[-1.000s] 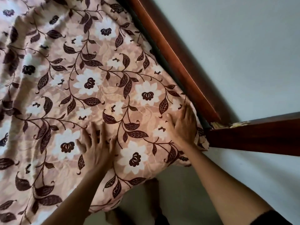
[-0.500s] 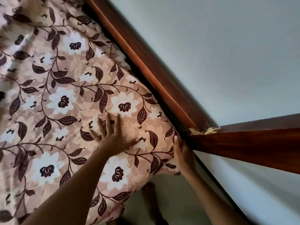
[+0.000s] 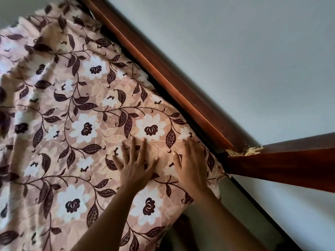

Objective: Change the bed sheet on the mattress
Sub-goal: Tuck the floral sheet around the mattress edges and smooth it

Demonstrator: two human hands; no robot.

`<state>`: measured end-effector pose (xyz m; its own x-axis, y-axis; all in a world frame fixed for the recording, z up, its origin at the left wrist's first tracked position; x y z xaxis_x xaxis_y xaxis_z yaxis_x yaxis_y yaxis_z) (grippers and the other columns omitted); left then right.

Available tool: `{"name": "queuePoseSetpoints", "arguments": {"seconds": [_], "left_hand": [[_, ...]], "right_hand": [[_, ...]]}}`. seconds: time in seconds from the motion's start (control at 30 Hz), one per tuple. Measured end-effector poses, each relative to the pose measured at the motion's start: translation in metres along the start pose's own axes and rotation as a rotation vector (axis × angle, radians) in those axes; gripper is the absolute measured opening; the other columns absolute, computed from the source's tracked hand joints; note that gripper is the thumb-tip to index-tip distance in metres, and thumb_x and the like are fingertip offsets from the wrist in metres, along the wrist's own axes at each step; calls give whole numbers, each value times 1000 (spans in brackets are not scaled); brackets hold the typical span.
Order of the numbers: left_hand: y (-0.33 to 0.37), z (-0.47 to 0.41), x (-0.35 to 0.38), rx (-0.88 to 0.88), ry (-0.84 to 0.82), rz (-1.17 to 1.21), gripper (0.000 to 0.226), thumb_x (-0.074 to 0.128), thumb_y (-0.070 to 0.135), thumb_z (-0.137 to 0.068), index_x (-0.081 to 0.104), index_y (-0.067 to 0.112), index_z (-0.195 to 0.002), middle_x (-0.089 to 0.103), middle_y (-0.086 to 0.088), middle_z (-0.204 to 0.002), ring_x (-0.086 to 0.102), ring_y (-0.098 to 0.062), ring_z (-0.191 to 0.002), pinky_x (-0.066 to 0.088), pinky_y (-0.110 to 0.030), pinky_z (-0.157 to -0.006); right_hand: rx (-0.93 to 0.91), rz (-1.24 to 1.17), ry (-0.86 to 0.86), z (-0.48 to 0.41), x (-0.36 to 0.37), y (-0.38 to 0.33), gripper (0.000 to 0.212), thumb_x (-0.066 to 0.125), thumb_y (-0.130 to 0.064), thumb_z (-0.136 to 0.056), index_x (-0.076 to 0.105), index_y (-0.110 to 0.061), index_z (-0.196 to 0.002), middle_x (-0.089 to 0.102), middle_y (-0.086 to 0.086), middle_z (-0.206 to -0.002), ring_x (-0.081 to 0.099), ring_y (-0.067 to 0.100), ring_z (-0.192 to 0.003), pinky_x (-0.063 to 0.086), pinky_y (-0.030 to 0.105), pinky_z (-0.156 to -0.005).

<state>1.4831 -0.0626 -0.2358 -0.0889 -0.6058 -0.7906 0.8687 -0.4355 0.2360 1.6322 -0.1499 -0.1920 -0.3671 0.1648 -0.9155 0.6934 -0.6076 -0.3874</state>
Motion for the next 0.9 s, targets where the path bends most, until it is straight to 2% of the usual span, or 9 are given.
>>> {"name": "queuePoseSetpoints", "arguments": {"seconds": [0.2,0.33,0.43,0.63,0.67,0.73,0.8,0.87,0.9], "left_hand": [[-29,-50,-48,123,206,-94,67,-5,67,-81,-14,43,-143,-25,6,-153,-30,-26,-138,-17,-54,-111],[-57,-111,-100,173,284,-174,66,-6,68,-79,-15,46,-141,-22,7,-153,-27,-27,-137,-16,-53,-110],[-86,-144,-132,129,306,-157,64,3,72,-86,-16,46,-140,-25,5,-152,-27,-27,-137,-18,-54,-105],[-140,-174,-165,21,329,-126,78,1,80,-72,-17,48,-141,-25,7,-152,-24,-30,-139,-14,-59,-106],[-146,-178,-169,11,336,-109,79,3,80,-72,-16,48,-141,-24,7,-153,-24,-29,-140,-14,-60,-106],[-151,-179,-175,15,370,-103,81,6,81,-72,-12,48,-143,-23,8,-153,-23,-30,-140,-16,-61,-104],[-149,-177,-178,36,423,-123,81,7,81,-73,-8,47,-145,-20,7,-154,-22,-29,-140,-17,-61,-103],[-148,-175,-178,48,471,-135,78,8,79,-77,-5,45,-146,-15,5,-156,-21,-29,-141,-15,-62,-105],[-149,-175,-179,46,486,-135,77,9,78,-78,-4,45,-146,-13,5,-157,-21,-29,-141,-15,-62,-105]], "right_hand": [[-381,118,-254,-54,47,-78,73,-5,-48,-87,7,-11,-149,3,9,-157,-2,23,-145,-3,35,-117],[-203,216,-197,-124,63,-80,72,-8,-57,-89,-12,-12,-146,-11,9,-156,-11,22,-144,-5,39,-118],[87,41,-186,-160,55,-73,74,12,-57,-96,1,-7,-149,0,13,-157,-1,25,-145,-1,37,-118],[-120,-14,-190,-193,61,-131,52,18,-45,-101,22,-24,-148,10,8,-157,10,26,-144,9,43,-118],[-61,-49,-176,-206,63,-128,49,19,-43,-101,27,-26,-147,22,11,-154,26,27,-138,22,43,-113],[63,-181,-130,-230,64,-123,42,28,-37,-102,39,-27,-142,53,15,-129,56,19,-90,46,33,-76],[127,-345,-94,-244,67,-123,37,39,-26,-100,49,-21,-135,61,10,-119,40,5,-58,33,22,-52],[101,-384,-60,-248,64,-130,36,42,-18,-98,51,-15,-133,53,6,-135,41,0,-61,36,18,-55],[62,-332,-56,-247,62,-137,38,40,-17,-98,47,-14,-136,45,5,-143,53,5,-76,45,23,-69]]}}
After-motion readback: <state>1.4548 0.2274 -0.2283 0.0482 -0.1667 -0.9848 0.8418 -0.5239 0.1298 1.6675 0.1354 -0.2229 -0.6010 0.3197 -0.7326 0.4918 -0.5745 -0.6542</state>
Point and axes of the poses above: each hand's wrist, its own z-axis away from the middle knuckle, its own x-axis out of the palm, y = z × x, the point moved 10 cm from there along -z, towards the middle knuckle
